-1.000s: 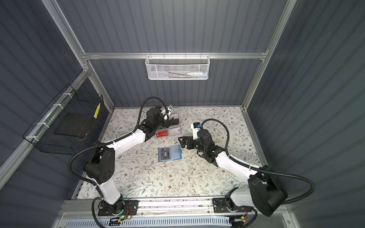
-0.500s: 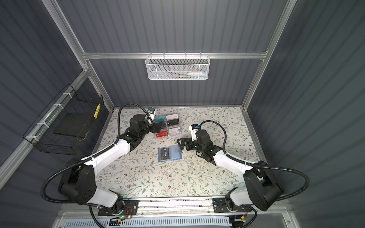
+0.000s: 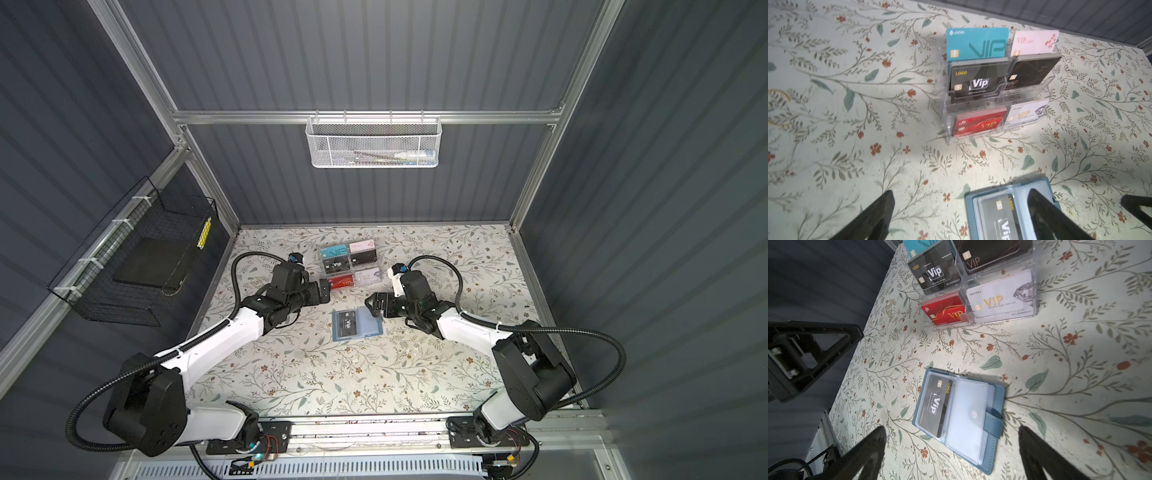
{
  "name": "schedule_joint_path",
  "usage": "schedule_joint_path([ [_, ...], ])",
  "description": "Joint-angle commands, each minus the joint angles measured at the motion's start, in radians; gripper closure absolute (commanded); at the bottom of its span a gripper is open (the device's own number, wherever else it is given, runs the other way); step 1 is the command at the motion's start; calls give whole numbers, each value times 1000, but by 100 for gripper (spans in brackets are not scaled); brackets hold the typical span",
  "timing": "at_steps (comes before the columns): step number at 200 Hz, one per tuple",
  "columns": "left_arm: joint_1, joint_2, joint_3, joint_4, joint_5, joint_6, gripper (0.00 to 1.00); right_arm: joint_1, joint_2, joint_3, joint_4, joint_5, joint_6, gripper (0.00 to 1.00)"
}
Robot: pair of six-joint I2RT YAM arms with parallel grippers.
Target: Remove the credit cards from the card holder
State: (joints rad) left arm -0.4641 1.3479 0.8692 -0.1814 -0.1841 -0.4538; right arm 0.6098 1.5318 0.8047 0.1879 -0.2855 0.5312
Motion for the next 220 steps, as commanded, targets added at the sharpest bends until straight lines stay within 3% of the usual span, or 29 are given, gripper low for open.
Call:
schedule_joint_path([
  [1,-2,-30,-29,-84,-35,-112,0,12,28,27,-16,-32,-12,1],
  [45,-2,-67,-118,20,131,-101,0,28,55,63,-65,-40,-3,1],
  [77,-2,-92,-184,102,252,-154,0,45,49,73,-95,-121,9,1],
  [112,-2,-20,-243,282,444,-270,0,56,87,3,69,-181,31,1],
  [171,1,54,-285,465,506,-390,0,70,135,-3,119,-214,33,1],
  [220,2,139,-264,533,558,-449,0,92,192,-19,231,-275,105,1],
])
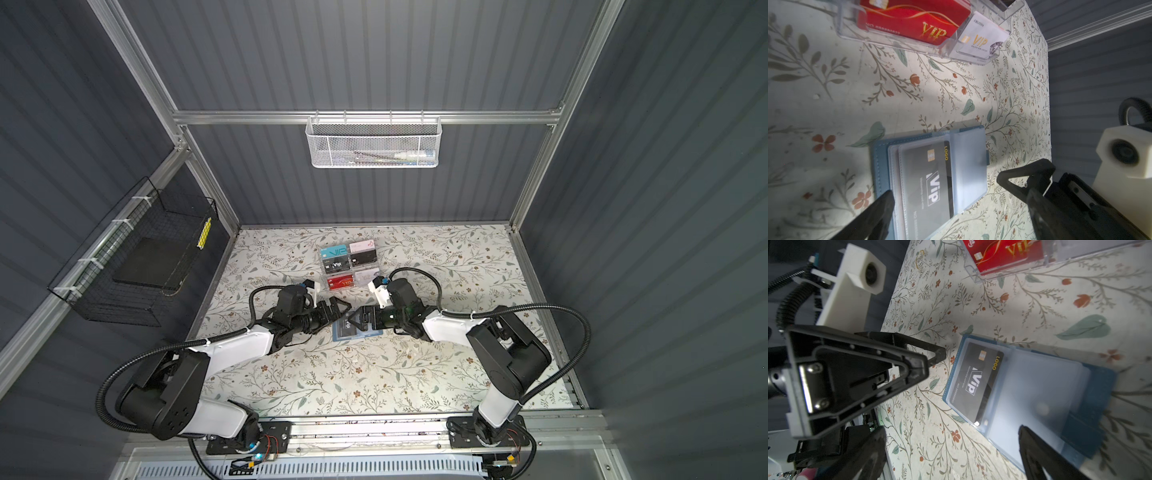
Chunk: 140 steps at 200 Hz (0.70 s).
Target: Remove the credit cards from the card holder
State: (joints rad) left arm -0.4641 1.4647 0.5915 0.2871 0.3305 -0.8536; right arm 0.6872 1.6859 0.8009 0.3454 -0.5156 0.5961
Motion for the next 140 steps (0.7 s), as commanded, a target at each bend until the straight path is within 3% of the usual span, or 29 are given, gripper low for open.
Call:
schedule_joint_path([
  [1,1,24,14,63,44,-50,0,16,40,-14,74,-45,40,1],
  [140,24,137,-40,209,38,-145,0,64,137,14,83,3,86,3],
])
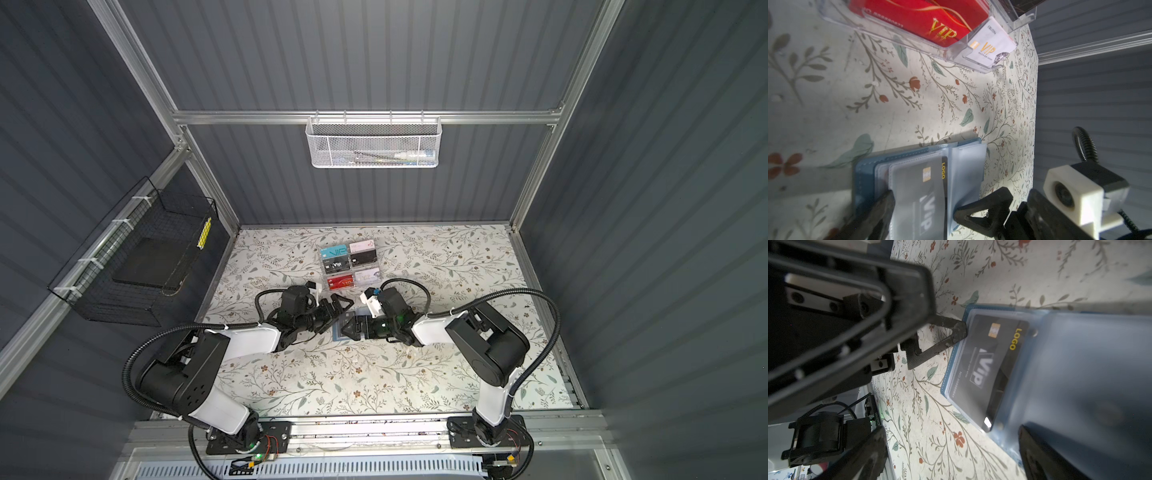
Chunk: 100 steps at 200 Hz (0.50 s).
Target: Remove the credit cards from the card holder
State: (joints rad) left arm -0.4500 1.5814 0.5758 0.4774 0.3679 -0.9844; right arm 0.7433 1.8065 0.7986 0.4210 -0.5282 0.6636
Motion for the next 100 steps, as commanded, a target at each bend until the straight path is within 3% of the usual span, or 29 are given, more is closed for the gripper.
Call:
schedule_joint_path([
  [1,10,21,-25,18,0,-14,0,8,17,16,7,16,19,3],
  [100,27,87,-73,98,31,-41,0,10,43,27,-21,42,32,14],
])
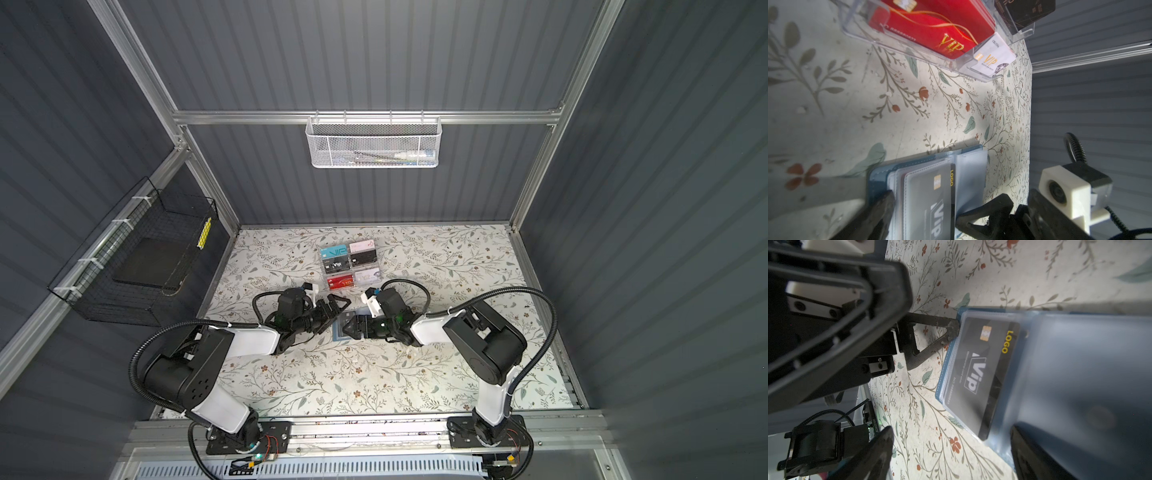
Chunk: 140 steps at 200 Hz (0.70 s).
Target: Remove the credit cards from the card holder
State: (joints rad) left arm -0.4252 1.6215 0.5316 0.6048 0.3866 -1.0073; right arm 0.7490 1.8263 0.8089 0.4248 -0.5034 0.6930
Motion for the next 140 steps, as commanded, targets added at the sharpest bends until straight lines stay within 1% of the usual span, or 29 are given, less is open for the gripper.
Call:
schedule_joint_path([
  [1,2,47,-28,-29,12,-18,0,4,23,16,-24,17,2,14],
  [45,3,75,-48,25,29,-43,0,3,30,19,-25,22,6,17],
  [74,2,87,-58,35,26,-42,0,0,40,24,11,3,25,22],
  [140,2,142,-74,113,48,-72,0,-3,63,23,80,-24,44,28],
])
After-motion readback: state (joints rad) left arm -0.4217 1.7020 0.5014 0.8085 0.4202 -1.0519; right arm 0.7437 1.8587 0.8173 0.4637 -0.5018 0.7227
